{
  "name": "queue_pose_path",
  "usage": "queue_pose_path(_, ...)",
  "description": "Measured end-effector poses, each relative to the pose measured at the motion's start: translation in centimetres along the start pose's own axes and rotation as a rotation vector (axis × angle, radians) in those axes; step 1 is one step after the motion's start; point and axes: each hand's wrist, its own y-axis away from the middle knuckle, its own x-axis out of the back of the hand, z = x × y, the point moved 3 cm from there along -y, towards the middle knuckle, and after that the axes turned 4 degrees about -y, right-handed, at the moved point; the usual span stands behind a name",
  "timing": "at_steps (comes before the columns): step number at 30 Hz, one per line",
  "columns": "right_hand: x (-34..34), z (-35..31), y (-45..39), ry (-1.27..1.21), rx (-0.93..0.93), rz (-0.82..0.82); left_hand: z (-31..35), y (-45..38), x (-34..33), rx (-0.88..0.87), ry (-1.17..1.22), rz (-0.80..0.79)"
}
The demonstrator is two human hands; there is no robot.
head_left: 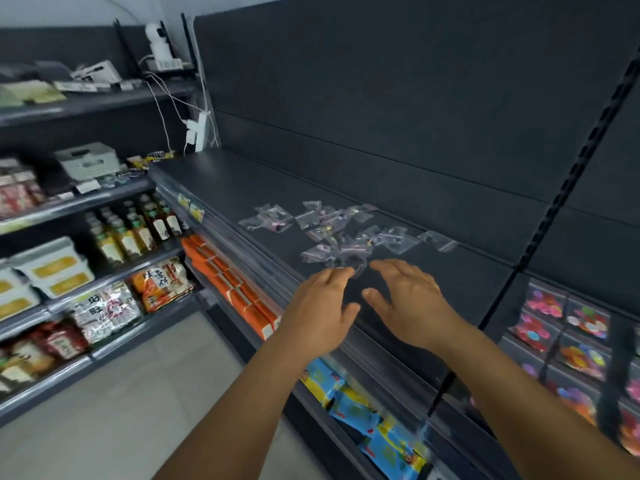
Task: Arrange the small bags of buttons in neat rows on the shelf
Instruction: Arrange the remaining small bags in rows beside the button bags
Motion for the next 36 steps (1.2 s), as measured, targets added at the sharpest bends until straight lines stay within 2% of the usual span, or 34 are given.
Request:
queue_pose_path(9,-3.9,1.7,-10.4,0.0,-0.01,-0.058,-7.8,-8.2,-1.3,0.077,-0.055,-0.072)
queue_pose_path(13,-5.0,2.9,-11.9,0.034,-0.005,-0.124,-9.8,-10.2,-2.8,0.042,-0.091,-0.152)
queue_pose_path(18,-4.9,4.7,-12.6,-0.025,-0.069,-0.032,-10.2,-11.7,-3.2,-0.023,0.057,-0.082)
queue_pose_path(23,-4.2,5.2,-11.5,-0.056,-0.151,0.051,-9.7,-12.8,-3.3,-0.131,0.156,-0.124)
queue_pose_path(27,-3.7,4.5,-10.4,-0.142,-0.284,0.178,-10.1,-14.0,-2.2,-0.227,0.125,-0.144)
queue_pose_path(30,-4.1,4.0,-10.5,-0.141,-0.455,0.272,-9.7,-14.6,-2.4,-0.426,-0.055,-0.324)
queue_pose_path(33,-4.8,3.6,-10.8,-0.125,-0.594,0.243,-9.8,-15.0,-2.6,-0.497,-0.128,-0.468)
queue_pose_path(36,-4.9,3.0,-10.8,-0.185,-0.676,0.237,-10.3,-15.4,-2.4,-0.52,-0.115,-0.431)
